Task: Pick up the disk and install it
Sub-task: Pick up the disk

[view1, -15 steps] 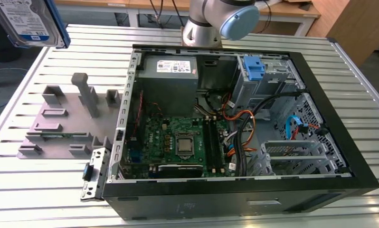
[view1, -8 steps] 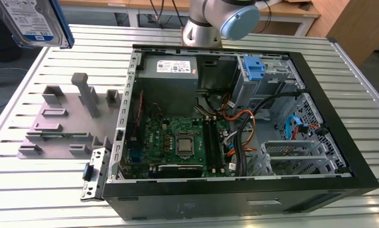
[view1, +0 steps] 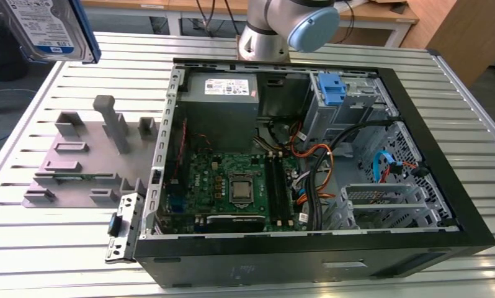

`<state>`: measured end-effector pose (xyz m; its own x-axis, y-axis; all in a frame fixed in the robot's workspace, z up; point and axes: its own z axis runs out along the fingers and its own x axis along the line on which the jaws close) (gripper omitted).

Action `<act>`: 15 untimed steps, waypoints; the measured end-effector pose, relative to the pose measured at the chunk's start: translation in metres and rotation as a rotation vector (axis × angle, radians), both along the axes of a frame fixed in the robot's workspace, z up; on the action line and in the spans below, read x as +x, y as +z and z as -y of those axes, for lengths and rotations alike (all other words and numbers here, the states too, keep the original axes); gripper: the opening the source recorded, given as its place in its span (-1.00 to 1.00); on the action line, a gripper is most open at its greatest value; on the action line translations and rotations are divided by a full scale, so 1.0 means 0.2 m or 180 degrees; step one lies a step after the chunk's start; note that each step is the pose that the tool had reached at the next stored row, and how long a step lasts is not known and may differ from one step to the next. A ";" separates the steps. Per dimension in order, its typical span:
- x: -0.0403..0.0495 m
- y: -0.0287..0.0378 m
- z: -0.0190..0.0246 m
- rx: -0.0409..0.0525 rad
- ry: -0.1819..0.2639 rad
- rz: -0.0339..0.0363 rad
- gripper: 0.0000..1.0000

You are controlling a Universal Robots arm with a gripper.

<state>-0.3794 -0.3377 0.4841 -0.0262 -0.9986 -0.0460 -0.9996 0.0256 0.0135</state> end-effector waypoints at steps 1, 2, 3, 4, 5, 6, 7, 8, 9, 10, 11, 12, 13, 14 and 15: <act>0.000 0.000 0.000 0.0000 0.0000 0.0000 -0.30; 0.002 0.000 0.000 0.0000 0.0000 0.0000 -0.30; 0.005 0.000 0.000 0.0000 0.0001 0.0000 -0.30; 0.011 0.000 0.000 0.0000 0.0001 0.0000 -0.30; 0.017 0.000 0.000 0.0000 0.0000 0.0000 -0.30; 0.025 0.000 0.000 0.0000 0.0000 0.0000 -0.30; 0.034 0.000 0.000 0.0000 0.0000 0.0000 -0.30; 0.043 0.000 0.000 0.0000 0.0000 0.0000 -0.30; 0.054 0.000 0.000 0.0000 0.0000 0.0000 -0.30; 0.064 0.000 0.000 0.0000 0.0000 0.0000 -0.30; 0.075 0.000 0.000 0.0000 0.0000 0.0000 -0.30; 0.087 0.000 0.000 0.0000 0.0000 0.0000 -0.30; 0.098 0.000 0.000 0.0000 0.0000 0.0000 -0.30; 0.111 0.000 0.000 0.0000 0.0000 0.0000 -0.30; 0.123 0.000 0.000 0.0000 0.0000 0.0000 -0.30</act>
